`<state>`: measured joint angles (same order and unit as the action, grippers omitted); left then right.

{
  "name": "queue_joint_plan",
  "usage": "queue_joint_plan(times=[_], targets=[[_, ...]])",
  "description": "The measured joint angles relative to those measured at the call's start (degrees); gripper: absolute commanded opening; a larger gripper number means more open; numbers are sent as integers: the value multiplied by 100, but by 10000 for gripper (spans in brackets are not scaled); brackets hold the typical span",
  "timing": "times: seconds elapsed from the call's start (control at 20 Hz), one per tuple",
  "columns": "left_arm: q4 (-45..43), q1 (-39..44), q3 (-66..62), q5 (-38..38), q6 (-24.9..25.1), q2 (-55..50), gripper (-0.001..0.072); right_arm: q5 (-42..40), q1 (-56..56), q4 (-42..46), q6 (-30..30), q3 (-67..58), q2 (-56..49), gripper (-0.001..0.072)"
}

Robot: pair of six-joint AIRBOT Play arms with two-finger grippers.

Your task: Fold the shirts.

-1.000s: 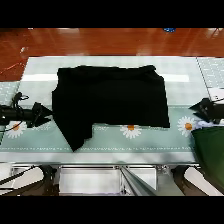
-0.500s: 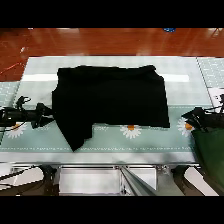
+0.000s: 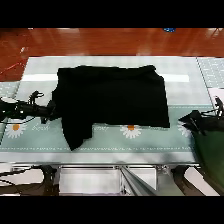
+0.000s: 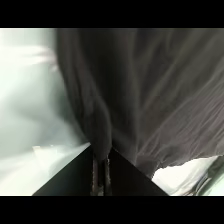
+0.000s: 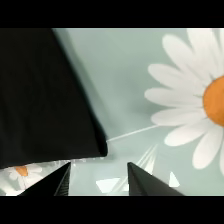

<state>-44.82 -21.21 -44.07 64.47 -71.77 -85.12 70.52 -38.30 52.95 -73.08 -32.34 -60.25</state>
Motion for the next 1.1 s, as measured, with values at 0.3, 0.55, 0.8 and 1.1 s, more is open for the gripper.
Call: queue_joint_plan(times=[0.3,0.55,0.8,1.1], targets=[[-28,76,-127,-9,37,-13,21,103,101,-236,2,146,-627,409],[2,85,-144,4,39,-15,21,-354,999,-409,-170,55,-1084,364],[-9,85,-175,11,15,109,21,-960,1812,-1001,-245,-597,-1384,22],[876,39,-1115,66,2,1233,21,-295,2238,-1266,-114,-2830,-1185,22]])
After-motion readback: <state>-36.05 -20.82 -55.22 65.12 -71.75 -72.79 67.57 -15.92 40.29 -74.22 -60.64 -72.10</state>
